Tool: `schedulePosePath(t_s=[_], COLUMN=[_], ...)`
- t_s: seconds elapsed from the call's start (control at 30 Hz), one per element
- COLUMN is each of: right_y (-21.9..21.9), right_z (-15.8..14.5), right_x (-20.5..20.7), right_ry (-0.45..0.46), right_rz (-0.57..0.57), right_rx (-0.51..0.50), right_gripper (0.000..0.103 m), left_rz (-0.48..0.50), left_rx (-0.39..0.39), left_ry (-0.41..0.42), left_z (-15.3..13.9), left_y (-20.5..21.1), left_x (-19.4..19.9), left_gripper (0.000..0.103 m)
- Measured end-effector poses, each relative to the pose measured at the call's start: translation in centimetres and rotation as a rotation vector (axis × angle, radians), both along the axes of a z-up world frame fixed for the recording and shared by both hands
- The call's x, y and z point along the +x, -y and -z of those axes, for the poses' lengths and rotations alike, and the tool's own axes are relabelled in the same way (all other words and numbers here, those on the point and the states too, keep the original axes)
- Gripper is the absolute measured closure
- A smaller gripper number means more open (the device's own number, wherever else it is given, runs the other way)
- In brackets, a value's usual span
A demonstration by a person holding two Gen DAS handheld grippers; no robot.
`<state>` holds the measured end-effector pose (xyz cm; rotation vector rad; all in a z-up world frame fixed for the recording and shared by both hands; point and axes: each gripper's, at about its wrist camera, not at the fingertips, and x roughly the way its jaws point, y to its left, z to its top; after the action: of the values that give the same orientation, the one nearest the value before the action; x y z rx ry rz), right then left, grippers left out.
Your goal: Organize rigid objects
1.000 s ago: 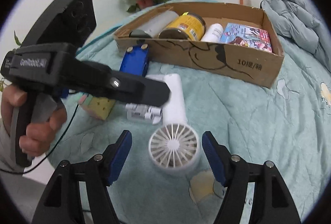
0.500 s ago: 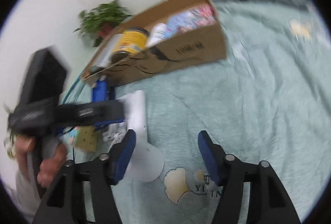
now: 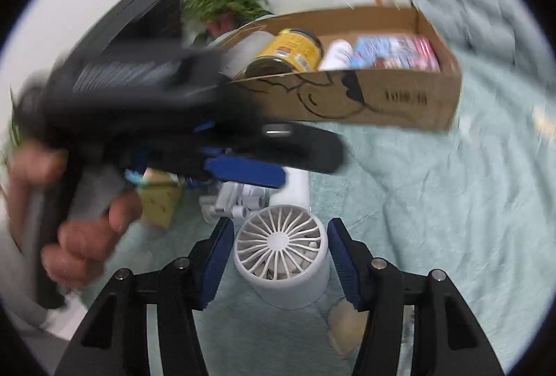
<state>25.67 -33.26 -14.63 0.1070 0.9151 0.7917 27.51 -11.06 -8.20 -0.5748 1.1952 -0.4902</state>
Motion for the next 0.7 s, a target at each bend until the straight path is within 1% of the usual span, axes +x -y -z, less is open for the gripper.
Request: schedulePosePath(t_s=[0.07, 0.1, 0.13, 0.17, 0.23, 0.27, 0.3, 0.33, 0.37, 0.43, 0.53, 0.6, 0.63, 0.67, 0.7], right_y=[1.8, 3.3, 4.0, 4.8, 6.1, 6.2, 6.3, 6.1, 5.8, 4.6, 2.7, 1.5, 1.0, 0.4, 0.3], right_z=[0.7, 1.5, 1.7, 1.7, 0.6, 0.2, -0.2, -0.7, -0.8, -1.0, -1.0, -1.4, -1.5, -1.7, -1.7], right_x=[1.8, 2.9, 3.2, 3.4, 3.1, 2.7, 2.2, 1.7, 1.4, 0.3, -0.7, -1.4, -1.6, -2.0, -2.1], right_ry=[-0.139, -0.22, -0.242, -0.236, -0.15, -0.127, -0.097, -0.06, -0.044, -0.011, 0.048, 0.058, 0.066, 0.095, 0.108], right_rz=[0.056, 0.095, 0.114, 0.137, 0.201, 0.204, 0.196, 0.174, 0.154, 0.063, 0.034, -0.015, -0.032, -0.037, -0.031], right_rx=[0.133, 0.214, 0.241, 0.249, 0.18, 0.15, 0.114, 0.079, 0.065, 0.018, -0.055, -0.043, -0.038, -0.05, -0.065], right_gripper=[0.048, 0.049, 0.049, 0.049, 0.046, 0.039, 0.03, 0.028, 0.028, 0.025, 0.025, 0.025, 0.025, 0.025, 0.025], left_rz=[-0.007, -0.008, -0.006, -0.003, 0.008, 0.007, 0.004, -0.001, -0.003, -0.016, -0.04, -0.045, -0.045, -0.042, -0.038], left_rx=[0.001, 0.003, 0.005, 0.009, 0.015, 0.016, 0.023, 0.038, 0.048, 0.066, 0.078, 0.112, 0.132, 0.141, 0.146], left_ry=[0.005, 0.002, 0.005, 0.012, 0.014, 0.006, -0.007, -0.019, -0.026, -0.041, -0.07, -0.067, -0.061, -0.061, -0.064], left_z=[-0.1, 0.0, -0.1, -0.2, -0.1, 0.1, 0.4, 0.7, 0.9, 1.5, 2.4, 2.7, 2.8, 3.0, 3.2], left_y=[-0.1, 0.1, 0.3, 0.5, 1.1, 1.4, 1.7, 2.0, 2.2, 2.3, 2.3, 2.1, 2.0, 1.9, 1.8], left_x=[0.4, 0.7, 1.0, 1.2, 1.9, 2.2, 2.5, 2.8, 2.9, 3.1, 3.5, 3.5, 3.6, 3.6, 3.6], left_gripper=[0.033, 0.033, 0.033, 0.033, 0.033, 0.033, 0.033, 0.033, 0.033, 0.033, 0.033, 0.038, 0.046, 0.054, 0.058])
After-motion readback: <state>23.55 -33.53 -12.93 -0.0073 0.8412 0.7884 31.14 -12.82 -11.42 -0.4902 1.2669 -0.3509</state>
